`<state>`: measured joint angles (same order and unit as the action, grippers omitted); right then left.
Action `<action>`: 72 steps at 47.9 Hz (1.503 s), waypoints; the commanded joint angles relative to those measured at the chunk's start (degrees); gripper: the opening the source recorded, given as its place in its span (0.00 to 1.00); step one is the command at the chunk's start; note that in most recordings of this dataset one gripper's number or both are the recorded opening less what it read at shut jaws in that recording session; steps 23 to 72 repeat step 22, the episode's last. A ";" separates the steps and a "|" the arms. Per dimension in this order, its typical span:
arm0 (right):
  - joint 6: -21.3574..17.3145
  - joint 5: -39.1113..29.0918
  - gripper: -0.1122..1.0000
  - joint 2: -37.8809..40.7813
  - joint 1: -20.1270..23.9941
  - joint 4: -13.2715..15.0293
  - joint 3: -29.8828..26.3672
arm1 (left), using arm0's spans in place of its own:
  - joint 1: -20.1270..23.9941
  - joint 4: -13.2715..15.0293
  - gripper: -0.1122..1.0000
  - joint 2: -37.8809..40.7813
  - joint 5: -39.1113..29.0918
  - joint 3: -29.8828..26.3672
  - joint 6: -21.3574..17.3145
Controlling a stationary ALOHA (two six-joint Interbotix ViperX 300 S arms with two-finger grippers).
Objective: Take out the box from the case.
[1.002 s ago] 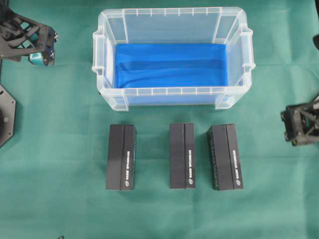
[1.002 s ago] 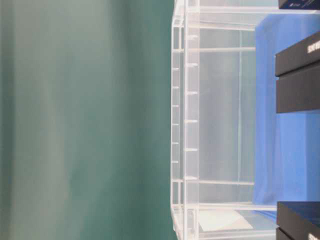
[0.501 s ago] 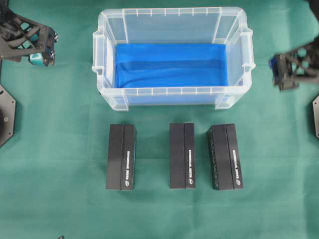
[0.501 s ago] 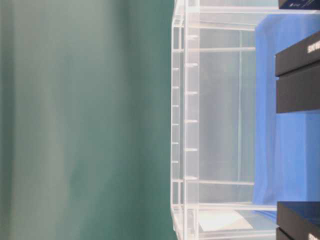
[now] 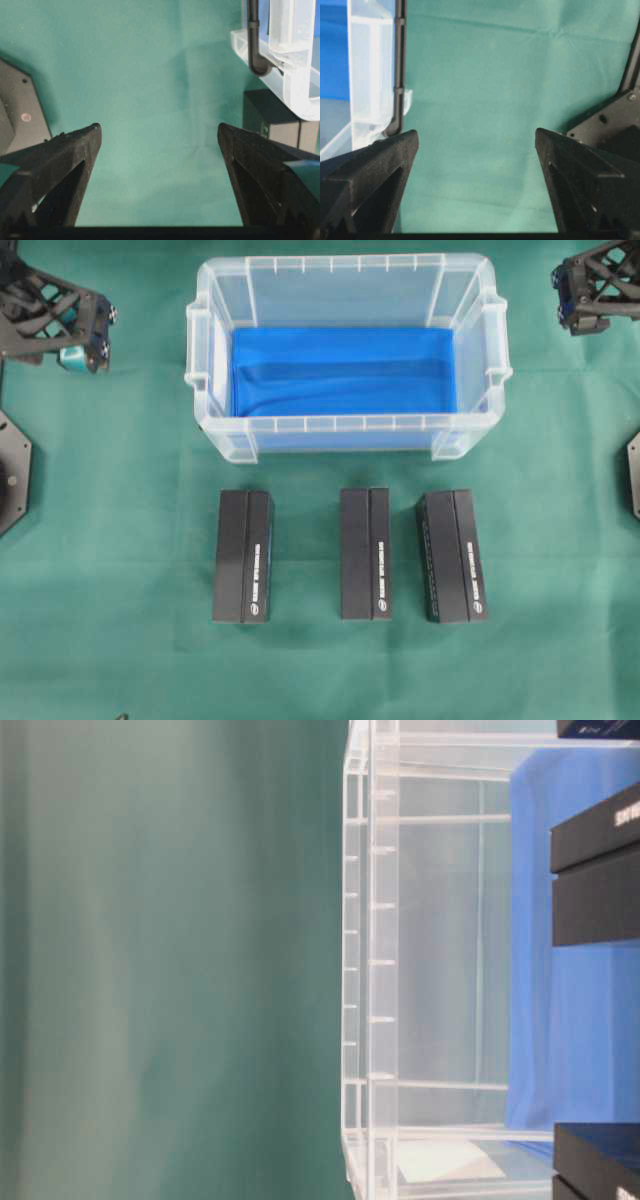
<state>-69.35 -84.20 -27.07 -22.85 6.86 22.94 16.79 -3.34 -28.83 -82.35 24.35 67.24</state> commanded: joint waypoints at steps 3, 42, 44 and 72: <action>0.35 0.35 0.92 0.09 -0.26 -0.53 -0.97 | 0.00 0.09 0.99 -0.62 -0.09 -1.05 0.09; 0.35 0.53 0.92 0.62 -0.26 -0.62 -0.97 | 0.44 0.00 0.99 -0.62 -0.09 -1.14 -0.18; 0.35 0.53 0.92 0.62 -0.26 -0.62 -0.97 | 0.44 0.00 0.99 -0.62 -0.09 -1.14 -0.18; 0.35 0.53 0.92 0.62 -0.26 -0.62 -0.97 | 0.44 0.00 0.99 -0.62 -0.09 -1.14 -0.18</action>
